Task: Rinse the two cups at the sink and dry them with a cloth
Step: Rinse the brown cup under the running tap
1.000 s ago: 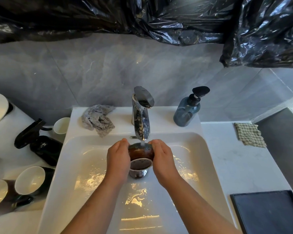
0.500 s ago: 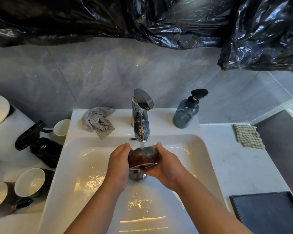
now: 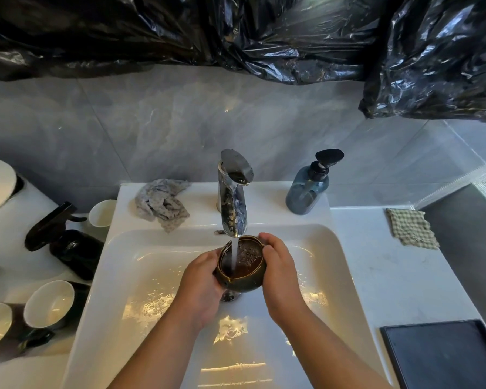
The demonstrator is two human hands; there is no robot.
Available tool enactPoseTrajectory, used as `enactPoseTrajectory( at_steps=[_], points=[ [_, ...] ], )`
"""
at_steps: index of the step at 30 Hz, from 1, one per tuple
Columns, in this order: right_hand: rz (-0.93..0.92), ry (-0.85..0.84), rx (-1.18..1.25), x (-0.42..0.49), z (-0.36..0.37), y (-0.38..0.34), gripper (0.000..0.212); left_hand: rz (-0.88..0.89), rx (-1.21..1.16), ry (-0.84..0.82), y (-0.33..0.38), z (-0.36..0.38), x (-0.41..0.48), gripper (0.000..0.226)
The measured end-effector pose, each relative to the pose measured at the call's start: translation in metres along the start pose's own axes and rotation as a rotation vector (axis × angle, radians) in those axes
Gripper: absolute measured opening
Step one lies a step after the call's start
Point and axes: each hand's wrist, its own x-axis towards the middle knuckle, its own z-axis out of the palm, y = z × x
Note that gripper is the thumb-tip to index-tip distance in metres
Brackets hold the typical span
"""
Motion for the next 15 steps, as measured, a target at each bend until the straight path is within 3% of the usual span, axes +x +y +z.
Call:
enactPoseTrajectory(
  at_steps=[4, 15],
  points=[
    [-0.086, -0.043, -0.093, -0.001, 0.0, 0.0, 0.03, -0.029, -0.097, -0.006, -0.003, 0.0, 0.001, 0.029],
    [-0.132, -0.062, -0.176, 0.004, 0.013, 0.001, 0.032, -0.099, -0.217, 0.049, -0.002, -0.006, 0.01, 0.033]
  ],
)
